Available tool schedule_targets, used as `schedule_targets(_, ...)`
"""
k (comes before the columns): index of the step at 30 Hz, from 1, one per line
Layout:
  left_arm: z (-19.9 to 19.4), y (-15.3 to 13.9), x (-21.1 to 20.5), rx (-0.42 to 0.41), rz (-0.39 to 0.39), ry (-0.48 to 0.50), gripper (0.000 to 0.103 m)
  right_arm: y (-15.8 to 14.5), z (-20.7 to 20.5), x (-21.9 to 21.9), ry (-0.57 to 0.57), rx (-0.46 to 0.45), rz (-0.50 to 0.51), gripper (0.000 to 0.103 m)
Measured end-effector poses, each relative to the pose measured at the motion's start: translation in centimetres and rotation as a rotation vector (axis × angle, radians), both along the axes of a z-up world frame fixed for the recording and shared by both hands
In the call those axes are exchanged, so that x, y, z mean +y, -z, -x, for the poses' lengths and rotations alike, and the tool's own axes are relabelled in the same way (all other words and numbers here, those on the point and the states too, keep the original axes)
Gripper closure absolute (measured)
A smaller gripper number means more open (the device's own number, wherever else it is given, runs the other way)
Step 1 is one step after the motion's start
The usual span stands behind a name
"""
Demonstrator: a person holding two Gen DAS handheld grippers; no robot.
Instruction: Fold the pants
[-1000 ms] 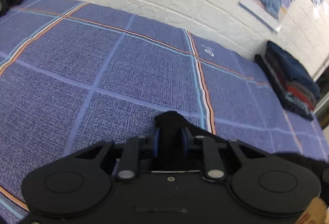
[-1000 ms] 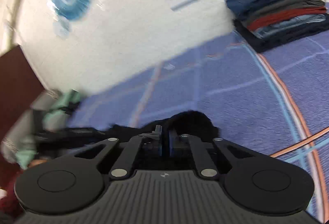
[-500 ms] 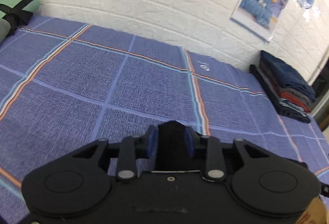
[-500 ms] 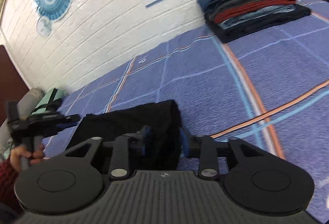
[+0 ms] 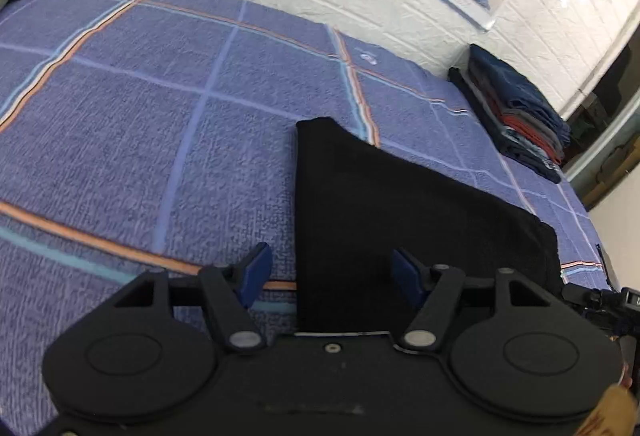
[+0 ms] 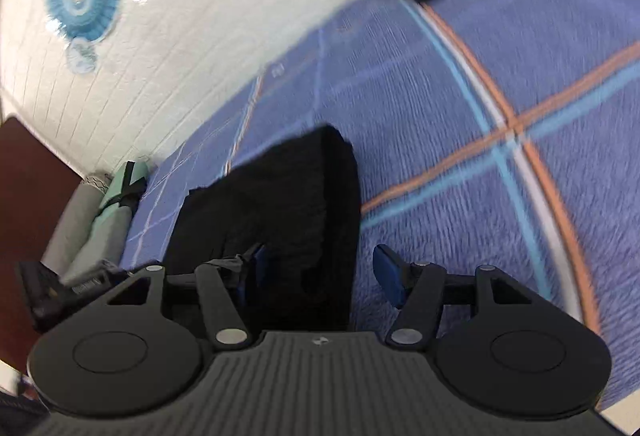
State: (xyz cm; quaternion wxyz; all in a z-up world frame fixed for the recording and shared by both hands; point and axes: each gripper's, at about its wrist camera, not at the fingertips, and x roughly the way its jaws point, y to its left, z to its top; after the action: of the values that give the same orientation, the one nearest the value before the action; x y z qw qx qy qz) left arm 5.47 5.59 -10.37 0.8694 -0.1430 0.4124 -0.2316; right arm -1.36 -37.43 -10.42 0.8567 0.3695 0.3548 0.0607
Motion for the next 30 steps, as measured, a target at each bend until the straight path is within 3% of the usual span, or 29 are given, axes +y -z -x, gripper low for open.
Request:
schedule_targets(5, -1.5, 0.5, -1.1, -0.002, 0.022, 0.080, 0.043, 0.2, -1.2, 0.6, -0.087, 0.001, -0.032, 0.004)
schedule_targets(14, -3.3, 0.5, -3.1, -0.002, 0.034, 0.113, 0.044, 0.8, -4.1, 1.7, -0.101, -0.018, -0.068, 0.005)
schedule_targets(16, -3.5, 0.2, -3.9, -0.007, 0.003, 0.101, 0.063, 0.7, -4.4, 2.2, -0.100, -0.019, -0.054, 0.011)
schedule_targets(18, -3.3, -0.1, -4.1, -0.003, -0.013, 0.111, 0.064, 0.3, -4.5, 2.6, -0.114, -0.009, -0.006, 0.027)
schedule_targets(20, -2.9, -0.1, -3.6, 0.017, -0.005, 0.126, 0.064, 0.0, -4.1, 2.7, -0.145, 0.000, 0.018, 0.035)
schedule_targets(25, -3.3, 0.5, -2.4, 0.060, 0.050, 0.120, 0.063, 0.5, -3.4, 2.5, -0.152, -0.003, 0.002, 0.034)
schedule_targets(30, -4.3, -0.1, -4.5, 0.057, -0.016, 0.119, 0.061, 0.5, -4.2, 2.8, -0.143, 0.006, 0.007, 0.034)
